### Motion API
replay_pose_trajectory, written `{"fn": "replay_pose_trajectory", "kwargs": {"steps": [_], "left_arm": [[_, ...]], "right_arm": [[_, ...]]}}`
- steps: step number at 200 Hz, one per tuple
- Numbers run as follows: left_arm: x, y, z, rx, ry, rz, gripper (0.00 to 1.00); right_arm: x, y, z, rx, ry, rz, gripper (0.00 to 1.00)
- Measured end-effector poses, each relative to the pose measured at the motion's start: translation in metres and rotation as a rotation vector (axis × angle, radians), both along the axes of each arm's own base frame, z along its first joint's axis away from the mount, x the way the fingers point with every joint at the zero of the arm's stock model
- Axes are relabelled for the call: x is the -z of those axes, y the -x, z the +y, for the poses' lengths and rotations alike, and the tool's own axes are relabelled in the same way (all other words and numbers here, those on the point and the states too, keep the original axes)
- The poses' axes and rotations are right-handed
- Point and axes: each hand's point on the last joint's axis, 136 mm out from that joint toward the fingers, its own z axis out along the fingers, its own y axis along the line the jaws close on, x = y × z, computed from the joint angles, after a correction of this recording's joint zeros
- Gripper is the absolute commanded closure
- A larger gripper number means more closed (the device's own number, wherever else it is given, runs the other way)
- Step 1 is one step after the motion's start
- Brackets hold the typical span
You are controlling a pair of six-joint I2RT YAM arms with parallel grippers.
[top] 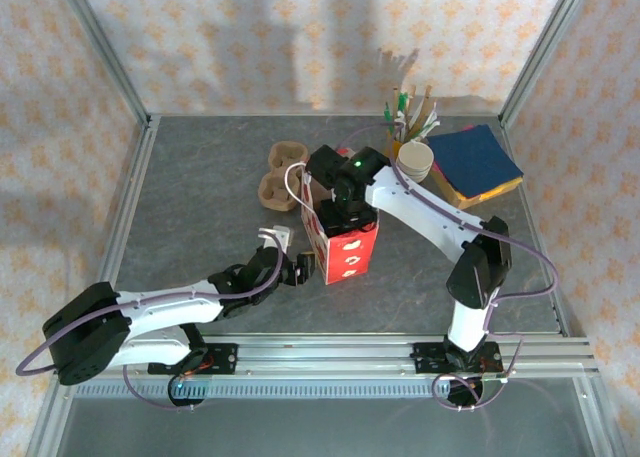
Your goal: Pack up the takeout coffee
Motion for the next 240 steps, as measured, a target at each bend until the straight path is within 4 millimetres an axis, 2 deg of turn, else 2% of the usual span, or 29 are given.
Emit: {"fn": "replay_pose_trajectory", "kwargs": {"steps": [37, 128, 203, 240], "left_arm": [[0.001, 0.001, 0.001, -0.002, 0.0, 0.002, 0.19], [0.003, 0.001, 0.001, -0.002, -0.005, 0.006, 0.19], [0.01, -0.001, 0.003, -0.006, -0.04, 0.003, 0.19], [0.018, -0.004, 0.0, 0.012, -0.072, -0.001, 0.19]], "right_arm": [[0.008, -0.001, 0.001, -0.008, 0.017, 0.018, 0.49], [0.008, -0.001, 0.001, -0.014, 0.017, 0.018, 0.5], [0.007, 0.001, 0.003, -0.019, 0.014, 0.014, 0.52], [-0.001, 0.008, 0.005, -0.024, -0.011, 0.005, 0.52]]}}
